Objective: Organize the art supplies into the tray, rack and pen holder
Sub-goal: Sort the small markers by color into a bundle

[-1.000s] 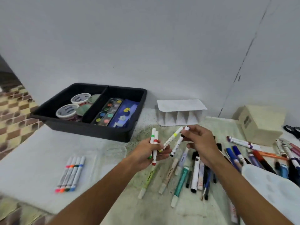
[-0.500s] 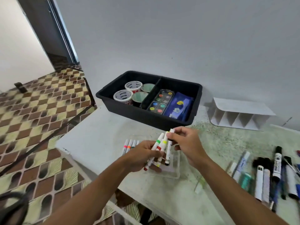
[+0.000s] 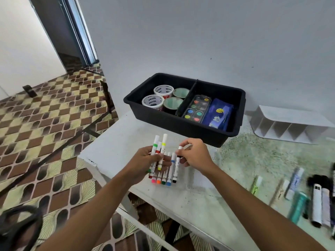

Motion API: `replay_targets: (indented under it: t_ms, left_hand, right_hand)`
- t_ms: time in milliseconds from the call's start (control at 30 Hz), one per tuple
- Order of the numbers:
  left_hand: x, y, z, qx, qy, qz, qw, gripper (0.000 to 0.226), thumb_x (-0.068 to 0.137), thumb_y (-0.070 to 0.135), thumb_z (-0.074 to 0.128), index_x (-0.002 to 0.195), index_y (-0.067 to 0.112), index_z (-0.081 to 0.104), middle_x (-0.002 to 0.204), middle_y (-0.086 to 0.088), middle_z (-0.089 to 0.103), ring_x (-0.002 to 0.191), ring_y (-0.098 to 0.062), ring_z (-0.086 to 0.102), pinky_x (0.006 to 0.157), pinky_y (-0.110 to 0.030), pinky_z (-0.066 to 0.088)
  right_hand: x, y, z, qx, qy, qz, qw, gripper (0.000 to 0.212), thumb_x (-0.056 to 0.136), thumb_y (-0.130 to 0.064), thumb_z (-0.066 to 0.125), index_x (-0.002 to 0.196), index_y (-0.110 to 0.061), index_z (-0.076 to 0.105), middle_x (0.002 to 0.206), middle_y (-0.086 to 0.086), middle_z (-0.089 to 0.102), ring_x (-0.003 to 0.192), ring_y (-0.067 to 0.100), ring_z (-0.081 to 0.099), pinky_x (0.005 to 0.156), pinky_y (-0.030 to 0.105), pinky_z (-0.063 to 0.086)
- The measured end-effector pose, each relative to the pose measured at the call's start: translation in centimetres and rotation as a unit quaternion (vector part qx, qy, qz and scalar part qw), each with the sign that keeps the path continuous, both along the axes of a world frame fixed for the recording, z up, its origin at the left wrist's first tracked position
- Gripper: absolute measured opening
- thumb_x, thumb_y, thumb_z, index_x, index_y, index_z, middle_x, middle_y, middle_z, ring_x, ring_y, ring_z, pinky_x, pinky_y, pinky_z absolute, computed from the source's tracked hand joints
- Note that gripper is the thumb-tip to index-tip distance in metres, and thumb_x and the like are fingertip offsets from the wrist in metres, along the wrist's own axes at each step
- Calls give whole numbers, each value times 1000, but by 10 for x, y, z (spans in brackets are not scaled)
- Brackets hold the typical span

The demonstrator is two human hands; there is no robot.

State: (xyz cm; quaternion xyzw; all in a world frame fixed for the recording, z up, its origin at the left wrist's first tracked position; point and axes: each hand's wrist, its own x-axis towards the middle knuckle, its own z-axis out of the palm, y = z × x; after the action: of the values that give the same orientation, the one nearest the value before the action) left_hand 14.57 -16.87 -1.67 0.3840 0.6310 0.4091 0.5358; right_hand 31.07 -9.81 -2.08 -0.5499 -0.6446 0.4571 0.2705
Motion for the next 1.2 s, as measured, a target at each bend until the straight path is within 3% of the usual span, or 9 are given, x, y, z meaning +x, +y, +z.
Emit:
replay_targets:
  t_ms: [100,267,400,500,733,833,900,1000,1200]
  left_hand:
    - [-2,-3,0,6,-9,8,1000,12,96,9,53,103,6,62,84,-4,73,73,-18,73,57,-24,56]
    - [-5,-4,0,4,-47,7,999,15,96,8,51,107,3,60,77,-1,74,71,-17,72,55,-23,55]
    - [-9,-4,-2,-5,-72,1,997,13,96,7,51,105,5,60,80,-2,74,73,-17,73,57,-24,56]
    - [-11,-4,-3,-10,-75,-1,997,13,96,7,52,104,5,62,86,-6,73,74,-18,72,59,-25,56]
    - [-10,-5,-2,-13,-111,-9,994,14,96,5,51,106,3,60,79,-4,74,71,-17,72,57,-24,55]
    - [-10,-6,-2,-12,-107,-9,994,15,96,5,51,107,3,60,80,-4,75,71,-18,72,56,-24,56]
    - [-10,-7,0,-8,-96,-24,995,18,96,7,52,110,3,60,89,-9,74,77,-22,73,60,-27,57]
    - [-7,-7,1,-9,-84,-55,995,15,95,10,53,107,6,63,94,-11,73,82,-23,72,65,-28,58]
    - [0,-7,-1,-6,-124,-73,990,19,95,7,52,110,2,62,102,-17,70,85,-25,70,68,-30,58]
  right_hand:
    - [-7,1,-3,10,-39,14,999,11,83,-11,73,89,-8,65,80,12,68,53,13,66,45,20,52]
    - [-8,-1,-13,11,-104,31,994,36,80,-21,77,111,-10,63,99,15,63,67,22,69,50,25,54]
    - [1,-6,-4,86,-224,92,966,49,76,-29,79,120,-16,63,105,-1,57,102,19,57,82,36,51]
    - [6,-13,2,97,-301,152,936,65,70,-42,81,129,-24,58,120,-2,51,114,18,46,87,37,45]
    - [5,-14,3,107,-341,185,915,73,67,-50,79,131,-25,56,121,-3,47,117,16,37,87,35,41]
    - [1,-12,5,117,-370,203,899,61,70,-45,79,124,-23,61,118,-1,49,112,17,42,86,35,43]
    - [-1,-9,8,109,-262,158,946,42,80,-29,74,120,-21,63,115,-1,54,102,12,50,83,31,44]
    - [-9,-8,18,-6,28,59,998,27,93,-17,59,120,-18,60,101,6,66,82,9,60,68,25,45]
    - [-12,-7,19,-22,150,-77,985,9,90,-4,60,96,-8,66,82,10,66,65,13,59,47,16,43]
